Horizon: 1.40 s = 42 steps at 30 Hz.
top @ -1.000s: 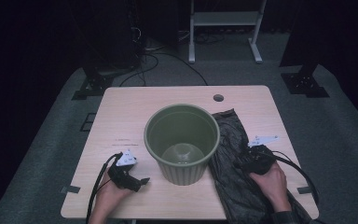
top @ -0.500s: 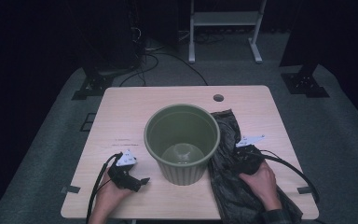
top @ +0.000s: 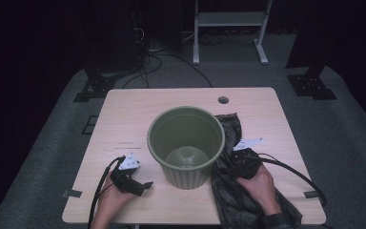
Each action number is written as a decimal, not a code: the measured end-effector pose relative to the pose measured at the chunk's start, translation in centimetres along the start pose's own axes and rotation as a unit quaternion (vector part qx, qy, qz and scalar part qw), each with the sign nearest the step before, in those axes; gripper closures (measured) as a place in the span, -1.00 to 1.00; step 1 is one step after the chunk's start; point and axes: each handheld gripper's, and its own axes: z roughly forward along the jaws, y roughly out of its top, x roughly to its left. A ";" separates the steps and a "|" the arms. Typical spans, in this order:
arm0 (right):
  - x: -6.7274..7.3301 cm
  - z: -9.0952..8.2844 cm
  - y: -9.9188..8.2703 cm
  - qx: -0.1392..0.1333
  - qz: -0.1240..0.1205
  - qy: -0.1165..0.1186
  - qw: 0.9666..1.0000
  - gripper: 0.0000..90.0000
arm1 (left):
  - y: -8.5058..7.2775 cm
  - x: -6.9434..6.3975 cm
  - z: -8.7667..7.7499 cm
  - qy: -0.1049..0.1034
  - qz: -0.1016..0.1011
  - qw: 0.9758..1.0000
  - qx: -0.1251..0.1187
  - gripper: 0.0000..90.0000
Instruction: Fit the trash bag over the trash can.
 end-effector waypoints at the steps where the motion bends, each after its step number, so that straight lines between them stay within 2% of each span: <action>1: 0.2 0.2 0.1 0.004 -0.005 -0.003 1.000 -0.82 | 0.0 0.0 0.0 0.000 0.000 1.000 0.000 -1.00; 4: 0.8 0.6 0.3 0.005 -0.007 0.006 1.000 -0.82 | 0.0 0.0 0.0 0.000 0.000 1.000 0.000 -1.00; 11: 1.4 1.2 0.4 0.011 -0.019 -0.002 1.000 -0.85 | 0.0 0.0 0.0 0.000 0.000 1.000 0.000 -1.00; 21: 2.2 1.6 0.2 0.012 -0.053 -0.033 0.998 -0.84 | 0.0 0.0 0.0 0.000 0.000 1.000 0.000 -1.00; 24: 2.3 1.6 0.2 0.012 -0.051 -0.039 0.998 -0.80 | 0.0 0.0 0.0 0.000 0.000 1.000 0.000 -1.00; 29: 2.4 1.2 0.3 0.013 -0.049 -0.040 0.998 -0.43 | 0.0 0.0 0.0 0.000 0.000 1.000 0.000 -1.00; 37: 2.3 0.6 0.4 0.011 -0.052 -0.035 0.998 0.47 | 0.0 0.0 0.0 0.000 0.000 1.000 0.000 -1.00; 42: 2.3 0.6 0.5 0.012 -0.053 -0.027 0.998 0.85 | 0.0 0.0 0.0 0.000 0.000 1.000 0.000 -1.00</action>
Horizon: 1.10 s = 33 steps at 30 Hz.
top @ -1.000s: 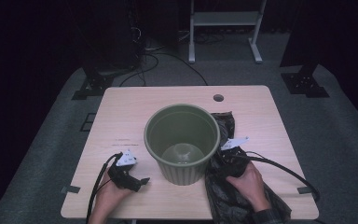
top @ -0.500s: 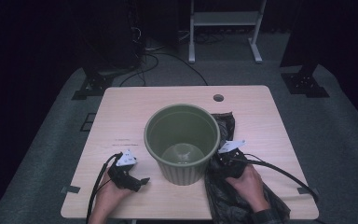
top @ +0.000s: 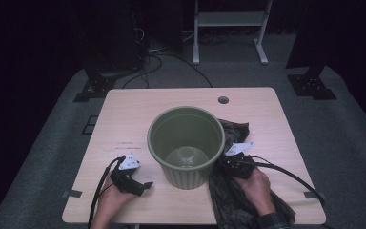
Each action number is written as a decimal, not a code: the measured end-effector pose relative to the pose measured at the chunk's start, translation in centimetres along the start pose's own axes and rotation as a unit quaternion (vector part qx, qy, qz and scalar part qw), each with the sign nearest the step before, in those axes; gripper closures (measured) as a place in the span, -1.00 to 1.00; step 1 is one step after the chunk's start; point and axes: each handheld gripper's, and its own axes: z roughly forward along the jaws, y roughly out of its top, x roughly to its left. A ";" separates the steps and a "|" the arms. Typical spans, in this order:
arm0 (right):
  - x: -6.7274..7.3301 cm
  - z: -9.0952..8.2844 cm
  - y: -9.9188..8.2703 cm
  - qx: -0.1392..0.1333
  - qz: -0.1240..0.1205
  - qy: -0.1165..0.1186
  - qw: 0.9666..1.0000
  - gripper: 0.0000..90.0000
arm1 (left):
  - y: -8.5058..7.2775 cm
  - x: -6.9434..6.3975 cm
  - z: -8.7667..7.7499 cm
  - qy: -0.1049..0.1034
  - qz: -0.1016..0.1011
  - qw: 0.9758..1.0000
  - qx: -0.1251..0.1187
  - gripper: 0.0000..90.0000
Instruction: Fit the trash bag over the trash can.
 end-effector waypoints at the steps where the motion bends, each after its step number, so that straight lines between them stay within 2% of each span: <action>1: 0.0 0.0 0.0 0.000 -0.001 0.002 1.000 0.90 | 0.0 0.0 0.0 0.000 0.000 1.000 0.000 -1.00; 7: 0.0 0.0 0.0 0.001 0.001 0.009 1.000 0.96 | 0.0 0.0 0.0 0.000 0.000 1.000 0.000 -1.00; 13: -0.1 -0.5 0.2 0.000 0.003 0.031 1.000 0.96 | 0.0 0.0 0.0 0.000 0.000 1.000 0.000 -1.00; 20: -0.3 -2.2 0.8 -0.027 0.000 0.061 0.998 0.96 | 0.0 0.0 0.0 0.000 0.000 1.000 0.000 -1.00; 26: -0.4 -4.1 1.3 -0.062 -0.014 0.088 0.994 0.96 | 0.0 0.0 0.0 0.000 0.000 1.000 0.000 -1.00; 33: -0.7 -6.9 2.0 -0.104 -0.023 0.121 0.987 0.96 | 0.0 0.0 0.0 0.000 0.000 1.000 0.000 -1.00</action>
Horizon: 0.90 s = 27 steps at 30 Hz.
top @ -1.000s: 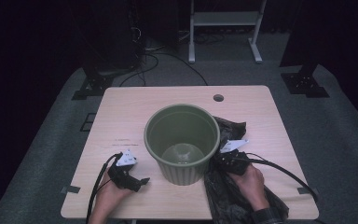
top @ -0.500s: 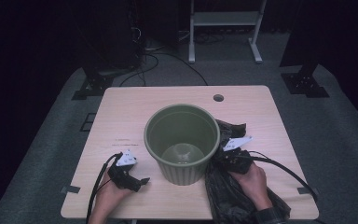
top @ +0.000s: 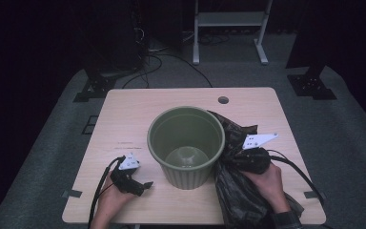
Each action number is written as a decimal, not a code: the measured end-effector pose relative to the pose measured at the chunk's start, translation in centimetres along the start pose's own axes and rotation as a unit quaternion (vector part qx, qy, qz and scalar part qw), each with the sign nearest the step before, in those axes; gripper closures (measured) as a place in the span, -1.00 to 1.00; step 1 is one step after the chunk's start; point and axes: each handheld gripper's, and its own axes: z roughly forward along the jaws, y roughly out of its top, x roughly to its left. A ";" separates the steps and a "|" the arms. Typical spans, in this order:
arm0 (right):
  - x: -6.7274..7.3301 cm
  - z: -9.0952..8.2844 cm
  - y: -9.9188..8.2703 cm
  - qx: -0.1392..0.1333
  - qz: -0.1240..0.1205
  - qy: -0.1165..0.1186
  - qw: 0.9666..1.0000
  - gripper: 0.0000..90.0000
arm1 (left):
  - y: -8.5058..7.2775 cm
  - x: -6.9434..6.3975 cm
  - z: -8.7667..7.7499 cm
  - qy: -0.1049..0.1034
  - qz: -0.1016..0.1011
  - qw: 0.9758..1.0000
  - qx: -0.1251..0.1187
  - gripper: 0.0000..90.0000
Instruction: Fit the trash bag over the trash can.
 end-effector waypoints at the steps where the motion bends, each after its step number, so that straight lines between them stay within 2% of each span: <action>1: 0.2 -0.3 0.3 0.000 -0.005 -0.001 1.000 0.96 | 0.0 0.0 0.0 0.000 0.000 1.000 0.000 -1.00; 5: 0.8 -1.6 1.5 -0.008 -0.024 0.008 1.000 0.95 | 0.0 0.0 0.0 0.000 0.000 1.000 0.000 -1.00; 8: 1.1 -2.4 2.2 -0.018 -0.029 0.017 0.999 0.95 | 0.0 0.0 0.0 0.000 0.000 1.000 0.000 -1.00; 10: 1.0 -3.0 2.4 -0.033 -0.027 0.035 0.998 0.95 | 0.0 0.0 0.0 0.000 0.000 1.000 0.000 -1.00; 14: 1.2 -4.3 3.1 -0.047 -0.037 0.047 0.997 0.95 | 0.0 0.0 0.0 0.000 0.001 1.000 0.001 -1.00; 23: 1.8 -6.0 5.1 -0.071 -0.058 0.071 0.993 0.95 | 0.0 0.0 0.0 0.000 0.001 1.000 0.001 -1.00; 27: 2.1 -6.5 6.0 -0.071 -0.066 0.073 0.993 0.95 | 0.0 0.0 0.0 0.000 0.001 1.000 0.001 -1.00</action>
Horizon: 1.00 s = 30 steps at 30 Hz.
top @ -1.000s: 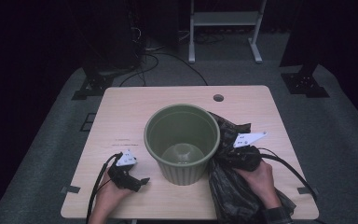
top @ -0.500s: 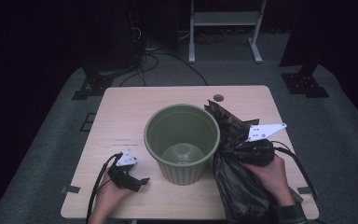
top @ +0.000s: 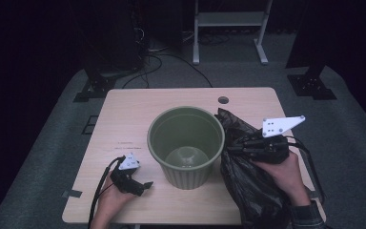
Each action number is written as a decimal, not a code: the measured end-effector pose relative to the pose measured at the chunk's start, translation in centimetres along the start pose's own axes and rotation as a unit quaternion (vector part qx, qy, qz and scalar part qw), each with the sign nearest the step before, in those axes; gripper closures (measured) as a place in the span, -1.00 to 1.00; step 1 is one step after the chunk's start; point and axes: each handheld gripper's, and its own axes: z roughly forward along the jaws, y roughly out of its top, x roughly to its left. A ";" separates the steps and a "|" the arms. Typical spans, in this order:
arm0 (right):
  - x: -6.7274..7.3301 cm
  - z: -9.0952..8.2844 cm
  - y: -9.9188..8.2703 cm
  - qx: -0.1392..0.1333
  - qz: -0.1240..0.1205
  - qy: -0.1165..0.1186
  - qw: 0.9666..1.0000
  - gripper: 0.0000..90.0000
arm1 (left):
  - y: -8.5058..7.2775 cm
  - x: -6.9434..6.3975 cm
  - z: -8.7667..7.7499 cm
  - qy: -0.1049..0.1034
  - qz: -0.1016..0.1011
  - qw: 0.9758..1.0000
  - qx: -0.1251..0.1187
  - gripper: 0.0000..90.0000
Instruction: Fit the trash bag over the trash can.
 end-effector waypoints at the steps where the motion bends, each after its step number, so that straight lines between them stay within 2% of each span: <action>1: 0.0 0.0 0.2 -0.003 -0.001 0.004 1.000 0.95 | 0.0 0.0 0.0 0.000 0.000 1.000 0.000 -1.00; 7: 0.4 0.0 1.8 -0.014 -0.010 0.025 1.000 0.95 | 0.0 0.0 0.0 0.000 0.000 1.000 0.000 -1.00; 16: 1.0 1.1 5.2 -0.011 -0.035 0.045 0.998 0.95 | 0.0 0.0 0.0 0.000 0.001 1.000 0.000 -1.00; 23: 1.1 3.2 7.6 -0.009 -0.042 0.080 0.996 0.95 | 0.0 0.0 0.0 0.000 0.000 1.000 -0.001 -1.00; 30: 1.9 6.5 9.9 0.007 -0.055 0.107 0.993 0.95 | 0.0 0.0 0.0 0.000 0.000 1.000 -0.001 -1.00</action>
